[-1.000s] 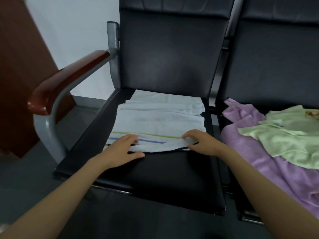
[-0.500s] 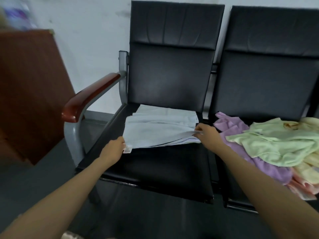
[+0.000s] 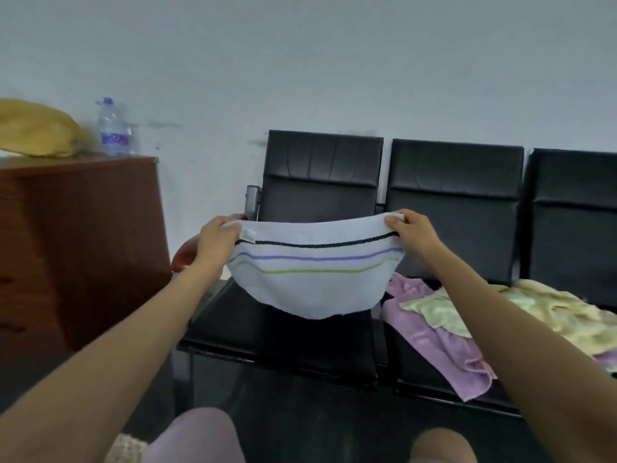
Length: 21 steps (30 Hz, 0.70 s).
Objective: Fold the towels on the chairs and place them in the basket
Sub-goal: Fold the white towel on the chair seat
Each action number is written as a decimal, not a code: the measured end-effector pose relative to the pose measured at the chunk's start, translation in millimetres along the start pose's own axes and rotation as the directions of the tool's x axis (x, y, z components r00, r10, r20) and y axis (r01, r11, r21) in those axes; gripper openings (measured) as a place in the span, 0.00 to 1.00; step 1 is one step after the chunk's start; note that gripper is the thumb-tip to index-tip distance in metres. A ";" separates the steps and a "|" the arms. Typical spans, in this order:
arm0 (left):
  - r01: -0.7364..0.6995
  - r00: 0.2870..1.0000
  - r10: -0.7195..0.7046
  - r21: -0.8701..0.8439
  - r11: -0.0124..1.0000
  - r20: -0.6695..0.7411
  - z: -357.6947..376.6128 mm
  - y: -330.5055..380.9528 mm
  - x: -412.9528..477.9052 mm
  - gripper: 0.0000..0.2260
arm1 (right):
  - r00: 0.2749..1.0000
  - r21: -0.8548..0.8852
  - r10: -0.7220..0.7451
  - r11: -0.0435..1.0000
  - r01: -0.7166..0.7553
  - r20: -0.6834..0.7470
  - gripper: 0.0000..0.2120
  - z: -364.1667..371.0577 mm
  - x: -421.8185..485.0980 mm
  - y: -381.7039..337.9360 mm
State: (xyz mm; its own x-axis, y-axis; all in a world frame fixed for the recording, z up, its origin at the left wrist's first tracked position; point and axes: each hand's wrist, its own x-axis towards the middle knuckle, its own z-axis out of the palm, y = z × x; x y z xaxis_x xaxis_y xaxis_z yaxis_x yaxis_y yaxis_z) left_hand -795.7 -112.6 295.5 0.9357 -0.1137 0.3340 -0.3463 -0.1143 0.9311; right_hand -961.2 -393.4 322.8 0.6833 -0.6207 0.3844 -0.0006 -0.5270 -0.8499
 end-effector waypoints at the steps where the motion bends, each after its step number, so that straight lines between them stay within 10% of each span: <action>1: -0.002 1.000 0.002 -0.011 1.000 -0.006 -3.9 4.0 -0.9 0.10 | 1.000 0.006 0.000 1.000 0.000 -0.003 0.04 -3.9 -4.0 -4.1; 21: 0.308 0.934 -0.320 0.093 0.947 0.161 68.1 -143.1 12.3 0.06 | 0.957 -0.173 0.289 0.943 -0.283 0.010 0.10 49.8 -4.5 156.9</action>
State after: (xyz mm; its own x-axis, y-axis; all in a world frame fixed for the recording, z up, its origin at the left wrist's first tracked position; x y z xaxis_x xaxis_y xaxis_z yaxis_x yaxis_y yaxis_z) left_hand -739.3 -164.8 156.4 0.9734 -0.2288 -0.0094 -0.0457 -0.2346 0.9710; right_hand -927.9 -444.4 169.7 0.6610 -0.7410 0.1187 -0.3205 -0.4217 -0.8482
